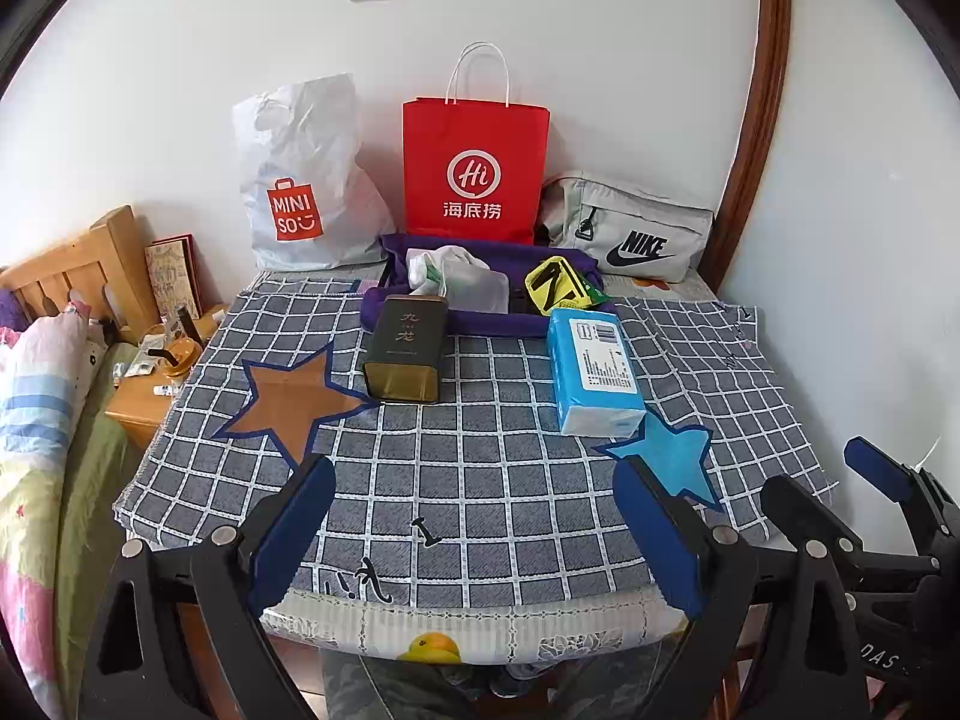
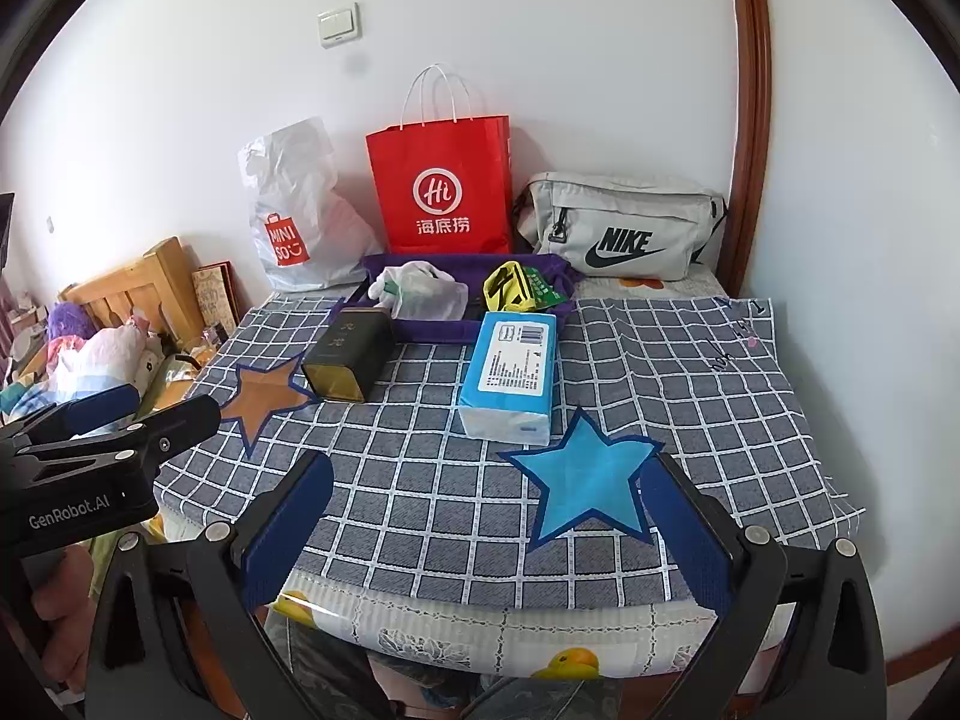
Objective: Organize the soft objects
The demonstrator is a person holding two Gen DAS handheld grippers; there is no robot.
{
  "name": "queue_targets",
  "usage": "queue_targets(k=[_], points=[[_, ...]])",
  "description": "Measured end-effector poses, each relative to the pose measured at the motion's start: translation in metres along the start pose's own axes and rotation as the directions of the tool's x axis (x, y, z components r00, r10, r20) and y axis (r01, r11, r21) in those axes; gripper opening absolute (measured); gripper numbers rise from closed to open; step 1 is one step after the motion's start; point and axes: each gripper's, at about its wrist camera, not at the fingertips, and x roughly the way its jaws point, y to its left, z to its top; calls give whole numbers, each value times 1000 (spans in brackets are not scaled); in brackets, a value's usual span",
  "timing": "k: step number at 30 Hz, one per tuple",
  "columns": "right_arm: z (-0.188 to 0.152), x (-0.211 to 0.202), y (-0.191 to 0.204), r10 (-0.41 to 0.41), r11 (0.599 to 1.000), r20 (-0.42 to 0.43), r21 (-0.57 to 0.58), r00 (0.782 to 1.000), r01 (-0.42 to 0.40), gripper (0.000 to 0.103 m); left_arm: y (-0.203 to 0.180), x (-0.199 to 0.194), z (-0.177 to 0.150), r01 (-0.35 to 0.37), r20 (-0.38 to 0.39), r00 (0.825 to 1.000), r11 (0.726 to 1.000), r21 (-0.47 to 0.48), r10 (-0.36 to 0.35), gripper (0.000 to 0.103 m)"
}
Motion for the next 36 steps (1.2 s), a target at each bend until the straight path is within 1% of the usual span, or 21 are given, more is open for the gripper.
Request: queue_targets(k=[36], points=[[2,-2,-1,-4,1000,10,1,1000,4,101,1,-1,2,-2,0,1000,1000,-1,2,94]])
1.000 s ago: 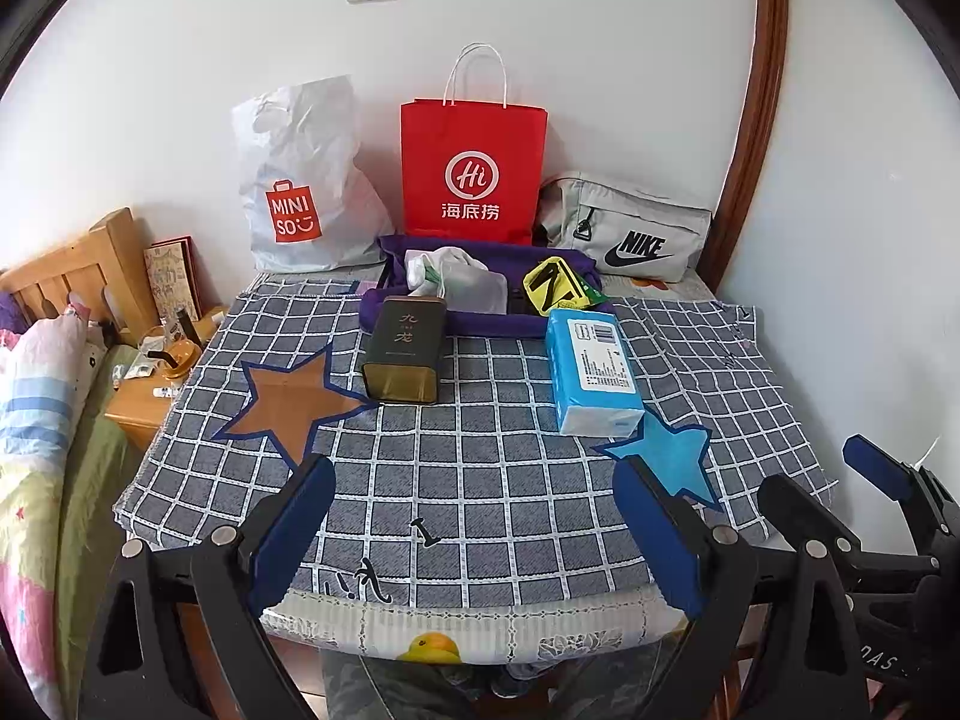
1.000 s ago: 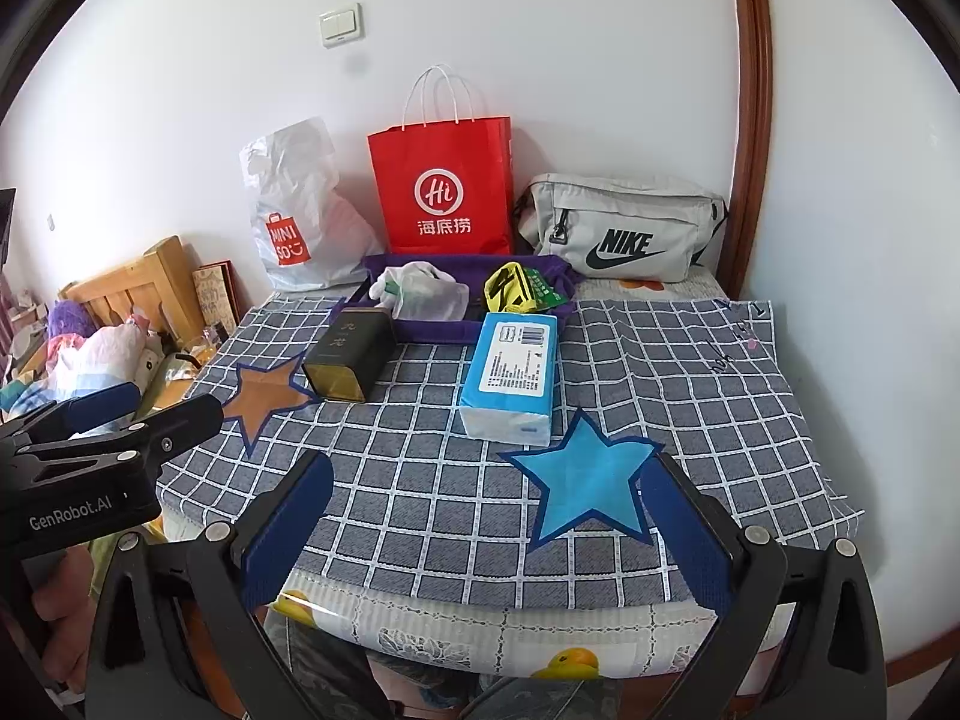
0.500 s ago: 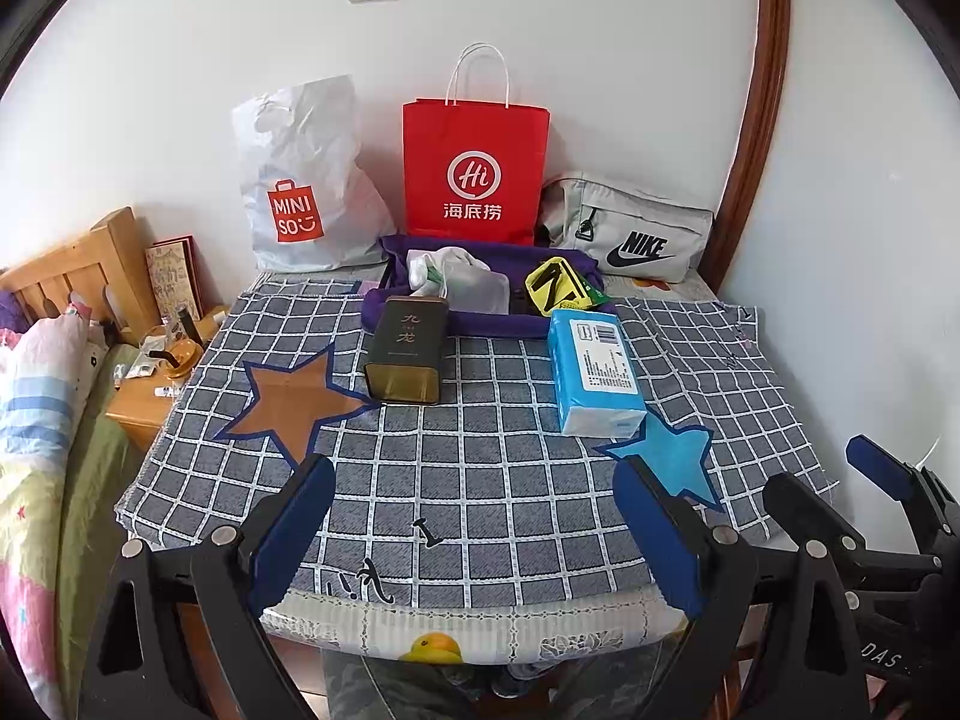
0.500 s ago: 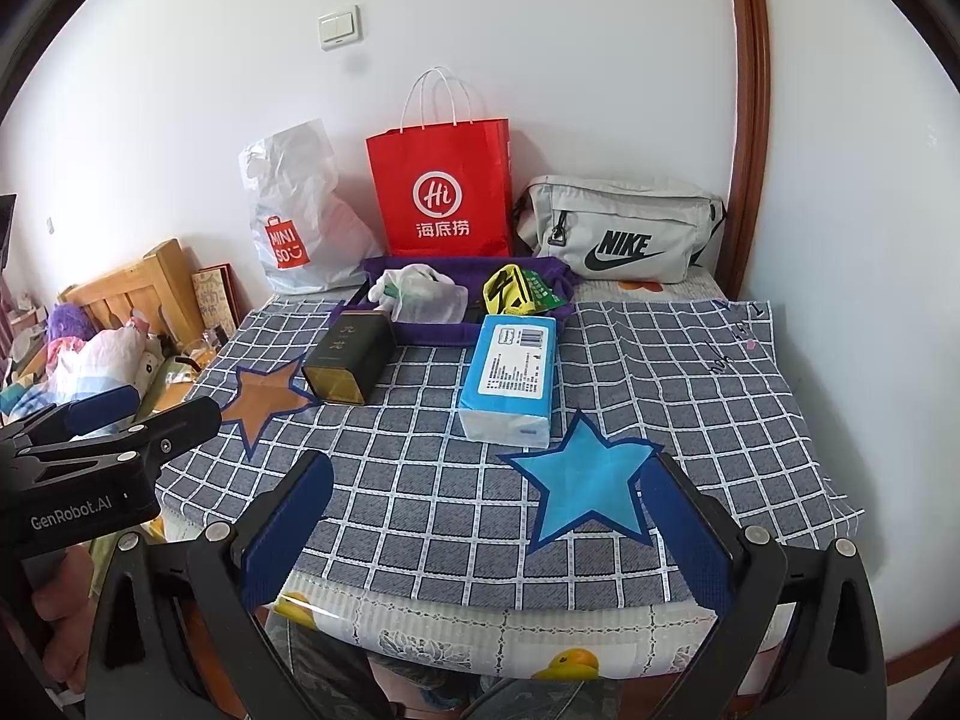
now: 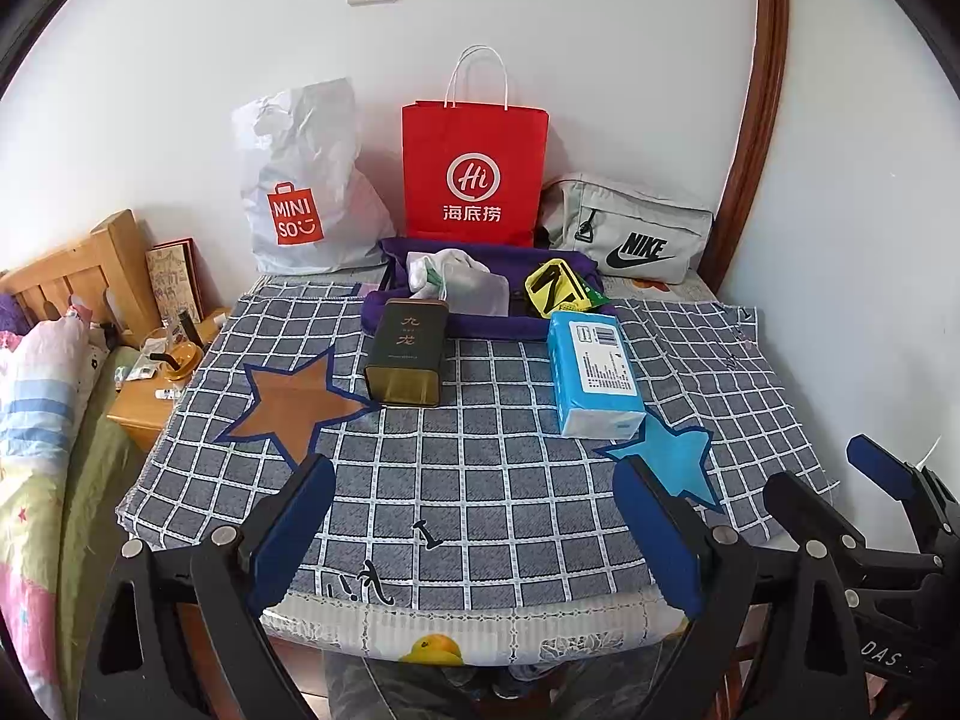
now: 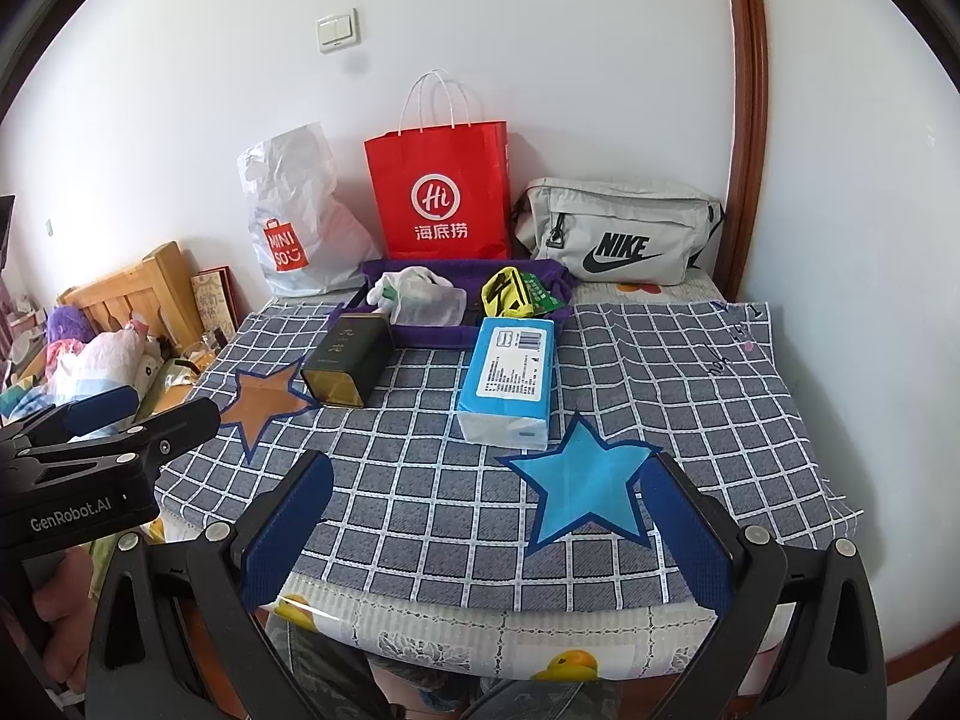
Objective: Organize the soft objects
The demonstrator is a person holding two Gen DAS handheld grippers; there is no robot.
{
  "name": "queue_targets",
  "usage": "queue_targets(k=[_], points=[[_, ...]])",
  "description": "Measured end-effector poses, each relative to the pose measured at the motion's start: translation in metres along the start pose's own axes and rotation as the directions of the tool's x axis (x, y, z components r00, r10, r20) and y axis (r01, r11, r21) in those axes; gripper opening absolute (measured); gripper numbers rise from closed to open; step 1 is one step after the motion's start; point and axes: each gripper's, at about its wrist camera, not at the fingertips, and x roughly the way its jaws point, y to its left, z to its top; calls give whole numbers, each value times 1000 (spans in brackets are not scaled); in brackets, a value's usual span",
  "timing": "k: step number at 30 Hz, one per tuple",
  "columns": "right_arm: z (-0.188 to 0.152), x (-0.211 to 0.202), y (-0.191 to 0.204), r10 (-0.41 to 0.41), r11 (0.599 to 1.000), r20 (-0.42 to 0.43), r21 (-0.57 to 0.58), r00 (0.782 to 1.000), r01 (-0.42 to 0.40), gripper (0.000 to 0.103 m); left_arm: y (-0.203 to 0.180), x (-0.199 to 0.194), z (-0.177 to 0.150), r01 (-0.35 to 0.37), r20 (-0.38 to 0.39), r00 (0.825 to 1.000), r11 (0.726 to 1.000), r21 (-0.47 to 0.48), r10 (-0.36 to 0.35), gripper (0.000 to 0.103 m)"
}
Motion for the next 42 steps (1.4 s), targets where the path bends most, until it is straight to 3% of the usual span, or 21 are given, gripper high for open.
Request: queue_targets(k=[42], points=[[0,-5,5,-5,1000,11,-6,1000,5,101,4,-1,1,-8,2,1000,1000,-4,8,94]])
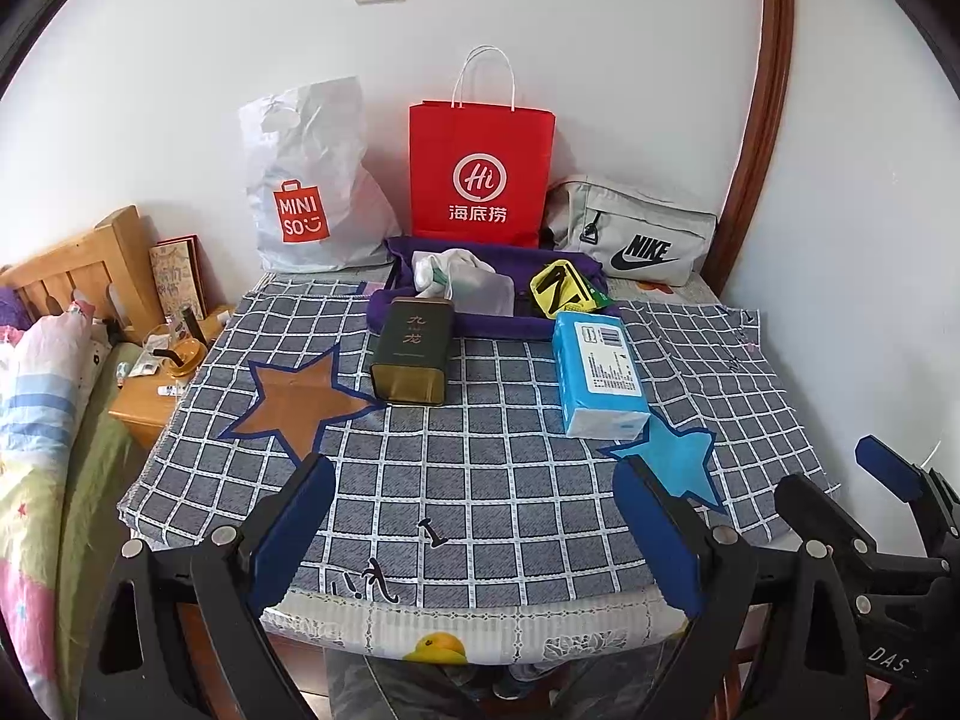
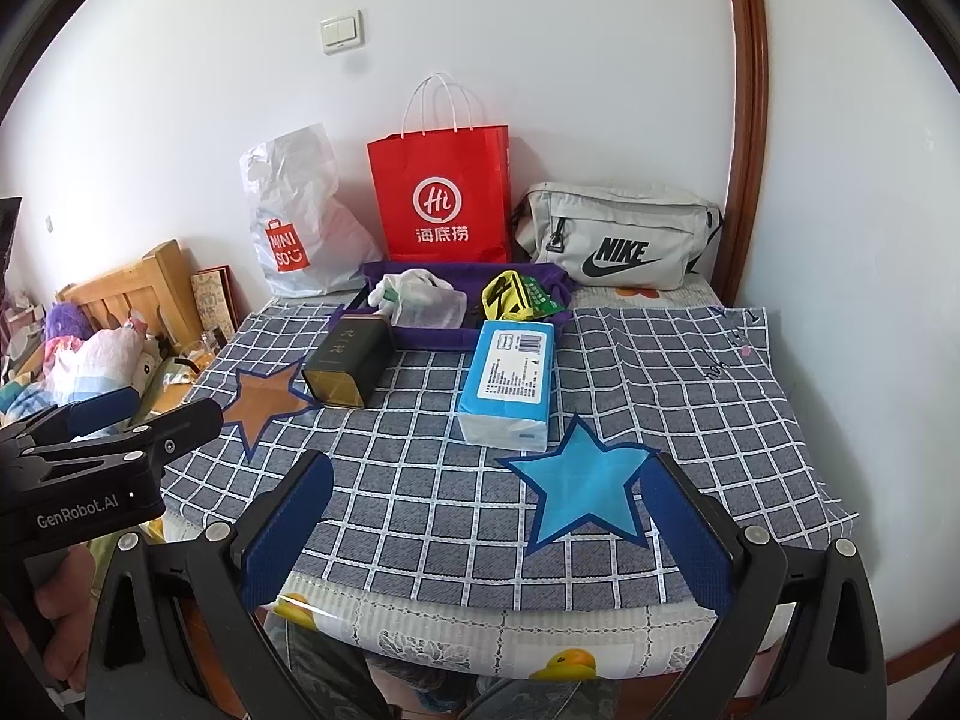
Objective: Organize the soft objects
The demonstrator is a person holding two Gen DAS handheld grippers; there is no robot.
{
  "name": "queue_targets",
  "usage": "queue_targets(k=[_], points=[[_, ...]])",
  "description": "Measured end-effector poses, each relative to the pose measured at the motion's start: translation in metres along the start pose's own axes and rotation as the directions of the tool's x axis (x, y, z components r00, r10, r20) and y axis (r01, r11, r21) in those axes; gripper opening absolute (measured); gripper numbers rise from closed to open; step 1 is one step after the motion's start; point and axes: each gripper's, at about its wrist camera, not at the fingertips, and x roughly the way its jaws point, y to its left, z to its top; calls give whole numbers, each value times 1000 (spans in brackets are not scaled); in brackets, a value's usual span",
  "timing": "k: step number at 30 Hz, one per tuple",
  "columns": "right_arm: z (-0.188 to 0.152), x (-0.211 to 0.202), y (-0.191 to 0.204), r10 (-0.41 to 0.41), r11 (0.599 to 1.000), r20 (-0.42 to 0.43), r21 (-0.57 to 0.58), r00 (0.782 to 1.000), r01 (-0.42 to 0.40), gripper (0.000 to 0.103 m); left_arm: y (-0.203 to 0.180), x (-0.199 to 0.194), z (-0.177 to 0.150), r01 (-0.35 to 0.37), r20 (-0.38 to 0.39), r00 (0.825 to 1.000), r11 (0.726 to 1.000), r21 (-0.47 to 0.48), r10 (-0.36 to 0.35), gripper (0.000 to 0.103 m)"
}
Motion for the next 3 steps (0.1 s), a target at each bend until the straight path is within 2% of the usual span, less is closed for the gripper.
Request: queue_targets(k=[3], points=[[-1,-1,1,-13,1000,7,-6,1000,13,101,1,1,0,0,0,1000,1000,-10,0,94]])
